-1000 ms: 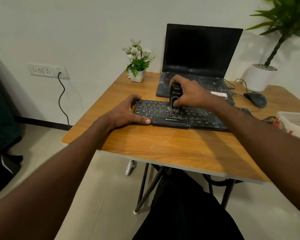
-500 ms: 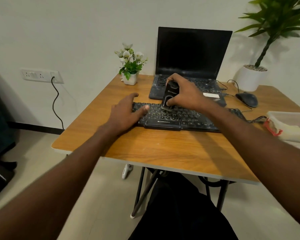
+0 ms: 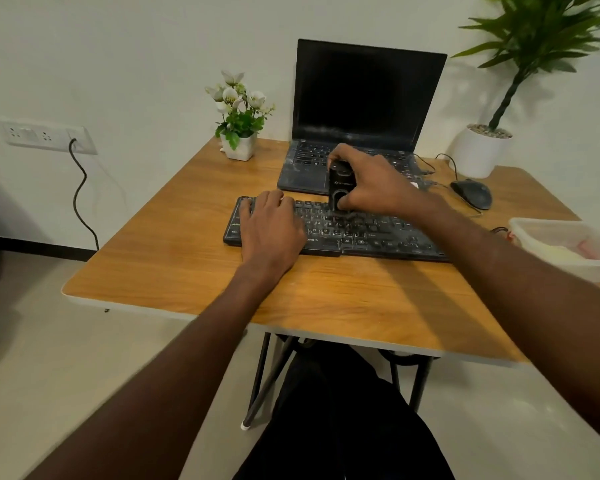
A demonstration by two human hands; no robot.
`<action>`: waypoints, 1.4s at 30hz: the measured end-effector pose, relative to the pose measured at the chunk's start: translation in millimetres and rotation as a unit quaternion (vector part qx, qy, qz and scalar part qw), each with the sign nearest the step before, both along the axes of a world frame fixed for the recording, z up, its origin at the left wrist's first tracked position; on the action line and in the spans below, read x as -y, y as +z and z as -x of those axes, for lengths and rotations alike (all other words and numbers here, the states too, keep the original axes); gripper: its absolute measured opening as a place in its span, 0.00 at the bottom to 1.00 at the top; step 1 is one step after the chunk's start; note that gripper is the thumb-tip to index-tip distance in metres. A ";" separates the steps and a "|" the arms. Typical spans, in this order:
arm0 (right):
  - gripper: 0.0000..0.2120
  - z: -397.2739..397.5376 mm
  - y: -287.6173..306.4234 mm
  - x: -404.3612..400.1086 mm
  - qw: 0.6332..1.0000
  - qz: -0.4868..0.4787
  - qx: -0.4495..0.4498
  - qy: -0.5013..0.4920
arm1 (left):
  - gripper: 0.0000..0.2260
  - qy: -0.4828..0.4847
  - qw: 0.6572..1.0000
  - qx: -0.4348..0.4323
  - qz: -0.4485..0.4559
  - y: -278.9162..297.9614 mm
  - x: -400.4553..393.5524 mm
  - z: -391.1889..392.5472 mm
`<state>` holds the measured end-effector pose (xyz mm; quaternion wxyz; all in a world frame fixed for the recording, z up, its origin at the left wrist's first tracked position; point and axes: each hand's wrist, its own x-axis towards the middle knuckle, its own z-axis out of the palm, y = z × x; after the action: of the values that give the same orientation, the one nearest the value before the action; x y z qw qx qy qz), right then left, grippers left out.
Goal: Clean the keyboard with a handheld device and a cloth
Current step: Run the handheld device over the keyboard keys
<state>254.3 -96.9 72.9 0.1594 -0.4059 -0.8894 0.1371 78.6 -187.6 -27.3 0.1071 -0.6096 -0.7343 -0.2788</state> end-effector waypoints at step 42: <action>0.33 -10.9 6.7 7.5 0.997 0.032 0.042 -0.056 | 0.11 -0.015 1.000 -0.008 -0.018 1.1 1.2 -0.9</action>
<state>265.3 -104.4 79.6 0.1166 -0.4654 -0.8662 0.1394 79.5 -188.8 -26.1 0.1200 -0.6206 -0.7191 -0.2887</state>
